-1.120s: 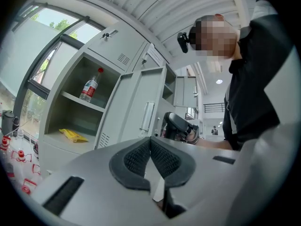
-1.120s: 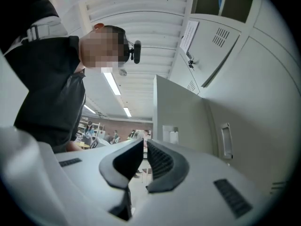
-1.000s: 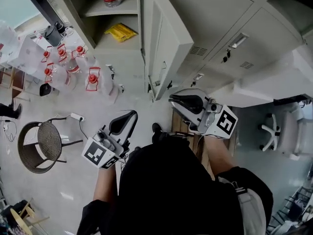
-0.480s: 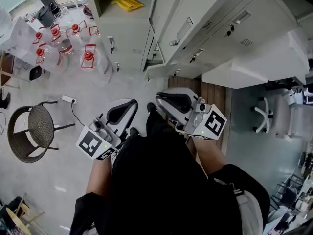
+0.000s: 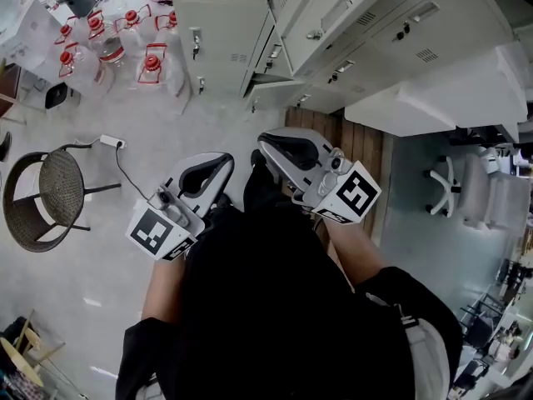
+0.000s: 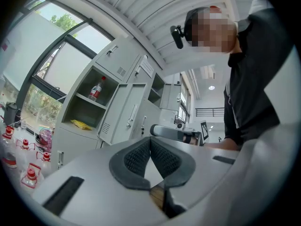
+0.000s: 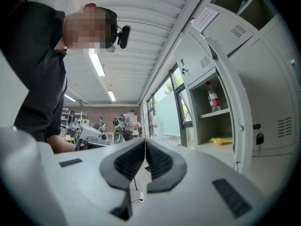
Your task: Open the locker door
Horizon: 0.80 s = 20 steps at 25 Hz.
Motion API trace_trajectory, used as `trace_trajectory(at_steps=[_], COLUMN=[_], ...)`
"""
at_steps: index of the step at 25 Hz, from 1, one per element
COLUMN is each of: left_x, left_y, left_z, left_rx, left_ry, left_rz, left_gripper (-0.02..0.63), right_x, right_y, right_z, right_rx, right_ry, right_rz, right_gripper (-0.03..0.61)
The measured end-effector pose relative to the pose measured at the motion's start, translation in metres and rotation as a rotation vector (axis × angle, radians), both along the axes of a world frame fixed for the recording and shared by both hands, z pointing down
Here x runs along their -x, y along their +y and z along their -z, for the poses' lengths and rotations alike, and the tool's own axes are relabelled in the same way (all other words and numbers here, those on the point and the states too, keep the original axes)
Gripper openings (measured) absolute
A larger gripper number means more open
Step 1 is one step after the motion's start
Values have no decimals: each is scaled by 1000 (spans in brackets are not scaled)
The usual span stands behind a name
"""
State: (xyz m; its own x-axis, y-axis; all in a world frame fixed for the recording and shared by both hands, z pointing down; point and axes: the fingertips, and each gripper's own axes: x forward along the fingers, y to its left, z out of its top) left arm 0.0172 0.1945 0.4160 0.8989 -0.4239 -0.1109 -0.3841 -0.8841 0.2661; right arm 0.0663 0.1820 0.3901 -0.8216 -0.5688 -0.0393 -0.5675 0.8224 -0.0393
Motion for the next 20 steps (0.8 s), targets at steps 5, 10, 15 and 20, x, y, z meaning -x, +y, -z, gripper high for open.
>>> trace_trajectory(at_steps=[5, 10, 15, 20], left_x=[3, -2, -9, -22], left_y=[7, 20, 28, 35], left_z=[5, 11, 18, 19], left_rx=[10, 6, -9, -12], left_ry=[26, 37, 41, 37], left_rz=[-16, -44, -64, -103], left_gripper=[15, 15, 15, 15], right_x=[9, 9, 3, -11], right_y=[7, 19, 27, 34], right_z=[3, 7, 14, 18], right_rx=[4, -13, -18, -25], right_ry=[-9, 4, -16, -34], right_rz=[26, 43, 45, 14], right_gripper=[12, 12, 12, 12])
